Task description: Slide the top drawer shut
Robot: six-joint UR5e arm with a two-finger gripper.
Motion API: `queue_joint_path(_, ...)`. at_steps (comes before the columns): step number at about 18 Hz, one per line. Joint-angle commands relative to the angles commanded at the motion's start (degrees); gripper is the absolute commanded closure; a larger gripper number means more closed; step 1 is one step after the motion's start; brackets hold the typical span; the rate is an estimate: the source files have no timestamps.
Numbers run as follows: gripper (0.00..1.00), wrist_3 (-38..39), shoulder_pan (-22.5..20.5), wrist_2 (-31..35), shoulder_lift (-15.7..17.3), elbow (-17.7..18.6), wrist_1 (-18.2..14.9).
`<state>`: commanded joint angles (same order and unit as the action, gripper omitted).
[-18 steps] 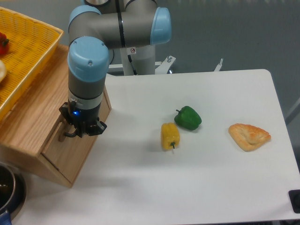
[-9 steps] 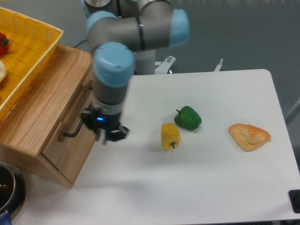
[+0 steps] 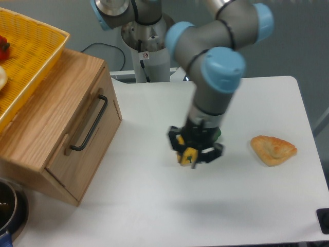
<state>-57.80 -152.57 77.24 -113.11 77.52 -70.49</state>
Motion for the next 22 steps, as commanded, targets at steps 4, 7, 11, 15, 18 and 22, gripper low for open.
queue_joint_path(4, 0.06, -12.40, -2.99, 6.24, -2.55, -0.61, 0.00)
queue_joint_path(7, 0.00, -18.11, -5.27, 8.09, -4.66, -2.28, 0.00)
queue_joint_path(11, 0.00, -31.73, -9.23, 8.62, -8.16, -5.00, -0.09)
queue_joint_path(15, 0.00, -39.13, -11.26, 11.59, -11.42, -9.75, -0.17)
queue_joint_path(18, 0.00, -41.07, -11.26, 14.07, -13.01, -11.86, -0.17)
queue_joint_path(22, 0.00, -40.55, -11.35, 13.11, -13.80, -12.22, -0.61)
